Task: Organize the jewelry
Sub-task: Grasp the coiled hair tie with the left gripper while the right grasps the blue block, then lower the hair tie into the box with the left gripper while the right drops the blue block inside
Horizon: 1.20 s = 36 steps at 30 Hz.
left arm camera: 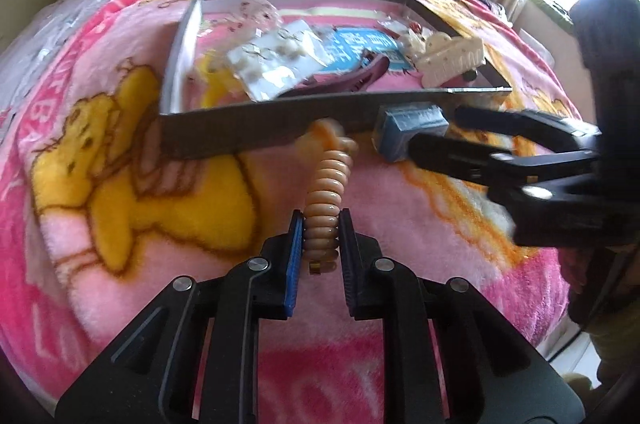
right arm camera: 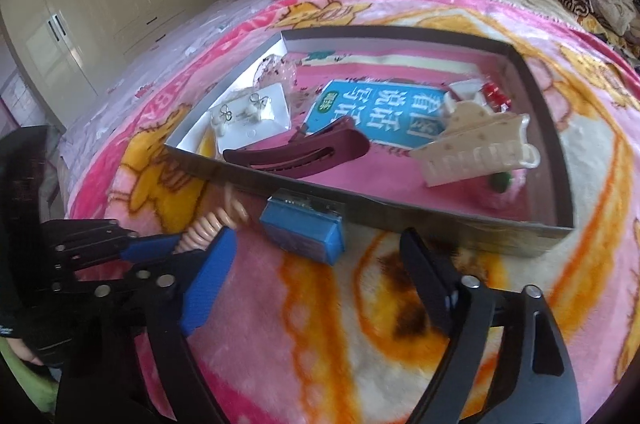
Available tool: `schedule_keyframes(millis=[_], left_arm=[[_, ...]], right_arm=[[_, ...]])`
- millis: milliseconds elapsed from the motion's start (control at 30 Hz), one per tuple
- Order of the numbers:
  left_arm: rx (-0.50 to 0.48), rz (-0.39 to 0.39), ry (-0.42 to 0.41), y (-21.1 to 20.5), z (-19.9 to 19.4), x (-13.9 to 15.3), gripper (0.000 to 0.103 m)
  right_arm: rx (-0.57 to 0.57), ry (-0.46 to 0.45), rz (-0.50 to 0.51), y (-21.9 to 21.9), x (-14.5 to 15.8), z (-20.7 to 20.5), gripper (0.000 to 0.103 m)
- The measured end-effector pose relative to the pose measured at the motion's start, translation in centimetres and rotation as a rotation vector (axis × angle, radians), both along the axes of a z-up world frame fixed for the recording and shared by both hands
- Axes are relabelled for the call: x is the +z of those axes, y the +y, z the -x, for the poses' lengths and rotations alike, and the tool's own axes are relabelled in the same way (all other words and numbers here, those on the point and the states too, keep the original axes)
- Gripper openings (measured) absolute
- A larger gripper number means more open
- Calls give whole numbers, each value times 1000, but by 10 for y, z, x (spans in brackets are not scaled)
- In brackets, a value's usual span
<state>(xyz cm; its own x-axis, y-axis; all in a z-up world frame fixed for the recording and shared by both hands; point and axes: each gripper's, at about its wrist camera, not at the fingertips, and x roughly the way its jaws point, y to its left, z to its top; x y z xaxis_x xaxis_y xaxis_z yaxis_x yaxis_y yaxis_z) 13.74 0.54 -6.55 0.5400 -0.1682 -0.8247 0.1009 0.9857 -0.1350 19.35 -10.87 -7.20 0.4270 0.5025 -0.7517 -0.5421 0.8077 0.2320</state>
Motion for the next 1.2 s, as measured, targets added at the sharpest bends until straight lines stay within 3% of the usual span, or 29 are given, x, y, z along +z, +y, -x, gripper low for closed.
schedule_keyframes(millis=[133,167,200,500,700,900,1200], left_arm=[[26,11,-31,12,5,14,11],[29,14,-37,14,6,17,11],[32,15,-42,15,5,20,11],[36,31,-91,17,-12,47,11],[21,39,-98,6,-32,51,11],[9,29,-98,-10,-55,47,11],[5,-12,-89,-24,-79,37,11]], right_arm=[[3,22,1,11,-7,-5,62],[2,32,-1,13,-9,-7,51],[2,31,3,14,-10,-7,47],[-8,-32,-44,-5,16,2,47],[-75,-91,-57,-35,37,-5,47],[-164,-94,-33,-59,31,-25,47],[-208,-79,-12,-72,19,-38,48]])
